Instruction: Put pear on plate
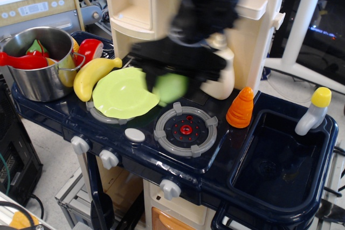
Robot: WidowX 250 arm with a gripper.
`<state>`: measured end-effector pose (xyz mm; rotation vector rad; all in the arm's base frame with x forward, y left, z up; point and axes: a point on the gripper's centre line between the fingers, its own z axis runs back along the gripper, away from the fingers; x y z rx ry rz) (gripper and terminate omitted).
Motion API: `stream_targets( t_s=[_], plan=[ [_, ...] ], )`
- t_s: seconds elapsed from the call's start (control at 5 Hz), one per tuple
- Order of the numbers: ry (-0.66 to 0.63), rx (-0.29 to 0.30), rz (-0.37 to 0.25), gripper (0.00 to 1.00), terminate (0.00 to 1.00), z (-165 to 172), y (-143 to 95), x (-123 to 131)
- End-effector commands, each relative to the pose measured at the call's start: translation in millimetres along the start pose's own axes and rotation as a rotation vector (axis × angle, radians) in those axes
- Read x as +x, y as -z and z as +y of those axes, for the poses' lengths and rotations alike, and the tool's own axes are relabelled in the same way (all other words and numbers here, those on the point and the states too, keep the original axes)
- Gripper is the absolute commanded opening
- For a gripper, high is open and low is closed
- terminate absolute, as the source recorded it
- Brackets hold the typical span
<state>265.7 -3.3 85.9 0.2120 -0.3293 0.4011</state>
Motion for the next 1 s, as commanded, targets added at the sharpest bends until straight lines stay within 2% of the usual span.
stream_targets(
  t_s=[0.0, 0.2, 0.4, 0.6, 0.8],
  plan=[
    [0.039, -0.07, -0.11, 0.0, 0.0, 35, 29, 41],
    [0.041, -0.114, -0.084, 0.0, 0.0, 34, 41, 43],
    [0.06, -0.141, -0.066, 1.0, 0.0, 27, 41, 44],
    [0.06, -0.141, -0.066, 1.0, 0.0, 27, 41, 44],
    [0.06, -0.141, -0.066, 1.0, 1.0, 27, 41, 44]
  ],
)
